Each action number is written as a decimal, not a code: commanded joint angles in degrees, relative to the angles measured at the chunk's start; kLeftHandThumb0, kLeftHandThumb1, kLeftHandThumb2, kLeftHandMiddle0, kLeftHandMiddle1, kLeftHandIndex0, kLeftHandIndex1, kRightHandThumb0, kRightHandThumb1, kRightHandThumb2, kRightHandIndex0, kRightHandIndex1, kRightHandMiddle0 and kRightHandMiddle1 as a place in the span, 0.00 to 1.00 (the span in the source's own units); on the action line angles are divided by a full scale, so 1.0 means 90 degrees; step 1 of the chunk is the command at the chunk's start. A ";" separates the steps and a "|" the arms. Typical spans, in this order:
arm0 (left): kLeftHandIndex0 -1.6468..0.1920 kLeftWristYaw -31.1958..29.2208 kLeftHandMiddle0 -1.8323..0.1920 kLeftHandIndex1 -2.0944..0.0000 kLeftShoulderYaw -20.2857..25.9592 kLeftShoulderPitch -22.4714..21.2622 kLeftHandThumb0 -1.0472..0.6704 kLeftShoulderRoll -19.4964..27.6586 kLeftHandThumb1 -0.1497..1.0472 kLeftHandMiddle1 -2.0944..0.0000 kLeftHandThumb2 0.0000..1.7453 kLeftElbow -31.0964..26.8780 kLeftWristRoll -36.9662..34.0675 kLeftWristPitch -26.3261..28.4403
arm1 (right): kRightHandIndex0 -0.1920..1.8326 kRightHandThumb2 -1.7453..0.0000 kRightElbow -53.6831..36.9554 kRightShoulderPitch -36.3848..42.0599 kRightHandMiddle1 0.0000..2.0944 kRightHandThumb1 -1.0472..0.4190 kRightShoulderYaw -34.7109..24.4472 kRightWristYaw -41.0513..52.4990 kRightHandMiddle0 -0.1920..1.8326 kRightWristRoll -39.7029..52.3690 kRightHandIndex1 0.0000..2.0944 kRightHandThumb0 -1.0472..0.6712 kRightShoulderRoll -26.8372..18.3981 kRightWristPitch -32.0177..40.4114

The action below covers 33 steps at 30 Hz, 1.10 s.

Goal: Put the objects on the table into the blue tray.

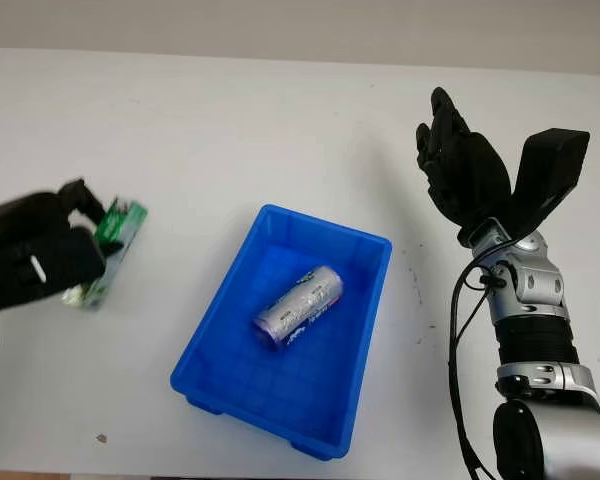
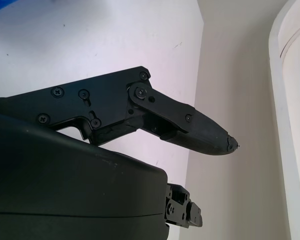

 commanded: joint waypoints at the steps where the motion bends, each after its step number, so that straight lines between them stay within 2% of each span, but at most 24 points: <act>1: 0.80 -0.0009 0.64 0.00 0.0064 -0.0603 0.37 0.0025 1.00 0.00 0.26 -0.0190 -0.0090 0.0111 | 0.00 0.52 -0.0044 -0.0036 0.00 0.00 -0.0003 -0.0017 0.00 -0.0036 0.00 0.21 -0.0085 -0.0022; 4: 0.75 -0.0126 0.60 0.00 -0.0234 -0.1486 0.35 0.0098 1.00 0.00 0.25 -0.0281 -0.0046 0.0317 | 0.00 0.52 -0.0052 -0.0025 0.00 0.00 -0.0003 -0.0044 0.00 -0.0033 0.00 0.22 -0.0041 -0.0025; 6: 0.73 -0.0155 0.57 0.00 -0.0309 -0.1892 0.36 0.0038 1.00 0.00 0.23 -0.0187 -0.0177 0.0227 | 0.00 0.52 -0.0069 -0.0018 0.00 0.00 0.0003 -0.0089 0.00 -0.0033 0.00 0.22 -0.0011 0.0003; 12: 0.61 -0.0386 0.54 0.00 -0.0536 -0.2617 0.37 -0.0073 1.00 0.00 0.23 -0.0017 -0.0605 0.0132 | 0.00 0.52 -0.0110 0.0026 0.00 0.00 0.0035 -0.0225 0.00 -0.0054 0.00 0.22 0.0073 -0.0014; 15: 0.60 -0.0801 0.53 0.00 -0.0725 -0.2929 0.36 -0.0263 1.00 0.00 0.22 -0.0112 -0.1013 0.0600 | 0.00 0.52 -0.0191 0.0050 0.00 0.00 0.0035 -0.0377 0.00 -0.0064 0.00 0.22 0.0132 0.0086; 22: 0.57 -0.1637 0.52 0.00 -0.1318 -0.3159 0.35 -0.0344 1.00 0.00 0.22 -0.0599 -0.1563 0.1389 | 0.00 0.53 -0.0309 0.0156 0.00 0.00 0.0040 -0.0548 0.00 -0.0104 0.00 0.23 0.0226 0.0020; 24: 0.58 -0.1854 0.53 0.00 -0.1338 -0.3119 0.36 -0.0435 1.00 0.00 0.23 -0.0725 -0.1858 0.1590 | 0.00 0.53 -0.0337 0.0190 0.00 0.00 0.0048 -0.0539 0.00 -0.0115 0.00 0.23 0.0230 -0.0010; 27: 0.51 -0.2115 0.46 0.00 -0.1473 -0.3122 0.36 -0.0446 1.00 0.00 0.25 -0.0880 -0.2176 0.1960 | 0.00 0.53 -0.0346 0.0222 0.00 0.00 0.0060 -0.0512 0.00 -0.0143 0.00 0.23 0.0219 -0.0046; 29: 0.46 -0.2276 0.43 0.00 -0.1688 -0.3132 0.34 -0.0391 1.00 0.00 0.26 -0.0996 -0.2281 0.2262 | 0.00 0.53 -0.0365 0.0234 0.00 0.00 0.0057 -0.0518 0.00 -0.0148 0.00 0.23 0.0221 -0.0016; 31: 0.44 -0.2450 0.41 0.00 -0.1950 -0.3068 0.35 -0.0365 1.00 0.00 0.27 -0.1162 -0.2444 0.2852 | 0.00 0.53 -0.0366 0.0243 0.00 0.00 0.0050 -0.0492 0.00 -0.0133 0.00 0.23 0.0217 0.0009; 33: 0.49 -0.2546 0.43 0.00 -0.2077 -0.2939 0.36 -0.0402 1.00 0.00 0.27 -0.1263 -0.2666 0.3211 | 0.00 0.54 -0.0359 0.0240 0.00 0.00 0.0045 -0.0490 0.00 -0.0120 0.00 0.23 0.0228 0.0037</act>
